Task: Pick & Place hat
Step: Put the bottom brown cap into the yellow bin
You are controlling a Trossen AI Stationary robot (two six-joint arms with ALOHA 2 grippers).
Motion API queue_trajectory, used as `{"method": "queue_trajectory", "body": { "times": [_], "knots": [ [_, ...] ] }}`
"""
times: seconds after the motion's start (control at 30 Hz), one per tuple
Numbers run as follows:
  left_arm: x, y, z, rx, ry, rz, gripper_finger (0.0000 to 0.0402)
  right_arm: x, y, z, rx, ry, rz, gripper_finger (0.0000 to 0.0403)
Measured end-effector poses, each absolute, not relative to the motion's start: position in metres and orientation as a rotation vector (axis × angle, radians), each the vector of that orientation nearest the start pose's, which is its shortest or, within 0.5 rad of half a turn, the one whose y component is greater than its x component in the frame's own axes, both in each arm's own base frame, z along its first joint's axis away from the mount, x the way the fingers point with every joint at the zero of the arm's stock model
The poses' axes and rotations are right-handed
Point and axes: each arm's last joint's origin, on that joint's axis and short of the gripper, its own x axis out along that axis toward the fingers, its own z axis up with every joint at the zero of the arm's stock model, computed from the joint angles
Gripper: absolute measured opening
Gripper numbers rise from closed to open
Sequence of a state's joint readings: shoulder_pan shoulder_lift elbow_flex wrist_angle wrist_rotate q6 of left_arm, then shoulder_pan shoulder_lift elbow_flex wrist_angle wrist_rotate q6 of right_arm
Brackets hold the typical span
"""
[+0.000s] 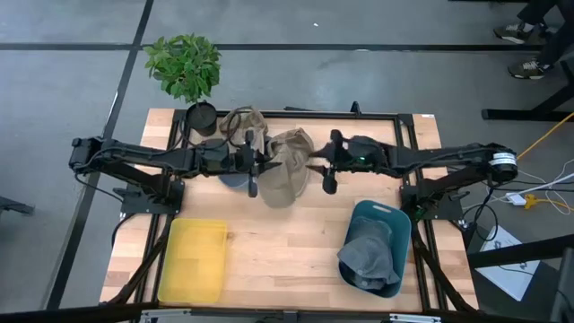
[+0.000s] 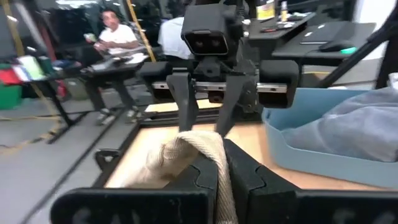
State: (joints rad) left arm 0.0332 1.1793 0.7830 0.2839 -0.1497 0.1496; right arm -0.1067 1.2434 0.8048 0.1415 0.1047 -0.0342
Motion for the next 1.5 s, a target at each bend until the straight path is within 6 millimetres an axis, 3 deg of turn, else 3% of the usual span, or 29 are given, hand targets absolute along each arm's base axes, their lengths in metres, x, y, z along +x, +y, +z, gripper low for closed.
{"method": "queue_trajectory", "body": {
  "times": [0.13,0.3,0.57,0.77,1.23,1.5],
  "knots": [
    [0.264,0.009,0.299,0.181,0.12,0.23,0.0006,0.271,-0.031,0.261,-0.007,0.075,-0.221,0.0165],
    [0.264,0.01,0.298,0.196,0.129,0.276,0.0004,0.273,-0.031,0.252,0.001,0.039,-0.213,0.0165],
    [0.263,0.011,0.298,0.218,0.136,0.291,0.0004,0.281,-0.026,0.264,-0.065,0.002,-0.006,0.0165],
    [0.263,0.011,0.298,0.218,0.135,0.292,0.0007,0.287,-0.029,0.274,-0.031,-0.013,-0.107,0.0169],
    [0.263,0.011,0.298,0.24,0.142,0.318,0.0005,0.328,-0.041,0.278,0.001,0.095,-0.205,0.0298],
    [0.264,0.004,0.297,0.34,0.158,0.281,0.0004,0.34,-0.054,0.263,0.083,0.087,-0.208,0.0316]
  ]
}}
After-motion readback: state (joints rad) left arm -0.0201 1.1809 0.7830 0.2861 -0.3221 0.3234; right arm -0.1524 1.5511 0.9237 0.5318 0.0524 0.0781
